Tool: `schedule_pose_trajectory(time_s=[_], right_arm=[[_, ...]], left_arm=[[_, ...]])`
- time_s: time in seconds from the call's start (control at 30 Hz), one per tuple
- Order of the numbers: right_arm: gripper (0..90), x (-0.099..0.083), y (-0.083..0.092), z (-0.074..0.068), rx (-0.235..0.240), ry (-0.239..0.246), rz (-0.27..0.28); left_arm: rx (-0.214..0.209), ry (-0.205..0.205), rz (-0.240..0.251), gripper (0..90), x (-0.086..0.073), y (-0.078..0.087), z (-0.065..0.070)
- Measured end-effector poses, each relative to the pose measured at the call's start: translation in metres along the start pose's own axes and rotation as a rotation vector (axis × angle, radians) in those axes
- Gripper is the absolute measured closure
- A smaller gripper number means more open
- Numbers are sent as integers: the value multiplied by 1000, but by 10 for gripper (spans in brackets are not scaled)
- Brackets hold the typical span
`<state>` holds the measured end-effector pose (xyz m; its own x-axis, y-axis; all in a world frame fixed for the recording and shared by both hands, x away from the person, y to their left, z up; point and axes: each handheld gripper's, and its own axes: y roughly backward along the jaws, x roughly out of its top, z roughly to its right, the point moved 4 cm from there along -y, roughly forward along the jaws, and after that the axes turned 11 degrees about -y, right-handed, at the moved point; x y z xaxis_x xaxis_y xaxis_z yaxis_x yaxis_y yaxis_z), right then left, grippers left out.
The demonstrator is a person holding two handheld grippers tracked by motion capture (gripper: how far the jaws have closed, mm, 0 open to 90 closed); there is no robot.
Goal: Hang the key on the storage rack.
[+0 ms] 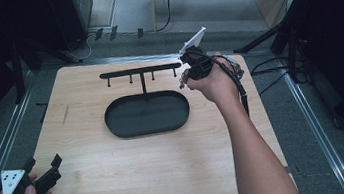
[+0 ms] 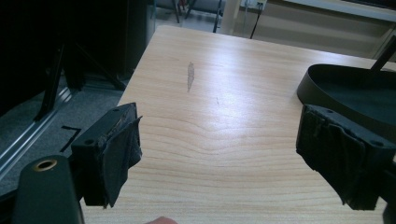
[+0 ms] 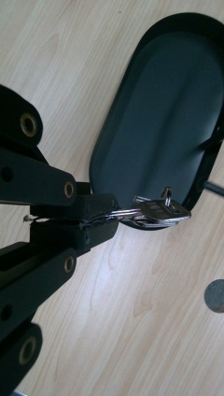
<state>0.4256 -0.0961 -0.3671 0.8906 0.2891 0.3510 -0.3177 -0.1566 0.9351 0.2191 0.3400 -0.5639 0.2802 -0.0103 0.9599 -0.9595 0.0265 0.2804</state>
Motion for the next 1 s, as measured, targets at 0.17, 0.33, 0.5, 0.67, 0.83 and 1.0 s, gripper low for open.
schedule_pose_trajectory(time_s=[0.17, 0.33, 0.5, 0.67, 0.83, 1.0], right_arm=[[885, 6, -1, -8, -6, 4, 8], [885, 12, -1, -15, -15, 2, 13], [884, 15, -1, -14, -30, -21, 25], [884, 18, -1, -14, -36, -26, 33], [883, 20, -6, -15, -37, -25, 36], [881, 21, -7, -16, -55, -33, 40]], left_arm=[[0, 0, 1, 141, 0, 0, 0], [0, -1, 1, 142, 0, 0, 0], [-1, -1, 1, 142, 0, 0, 0], [-1, -1, 1, 142, 0, 0, 0], [-1, 0, 2, 142, 0, 0, 0], [0, -1, 1, 142, 0, 0, 0]])
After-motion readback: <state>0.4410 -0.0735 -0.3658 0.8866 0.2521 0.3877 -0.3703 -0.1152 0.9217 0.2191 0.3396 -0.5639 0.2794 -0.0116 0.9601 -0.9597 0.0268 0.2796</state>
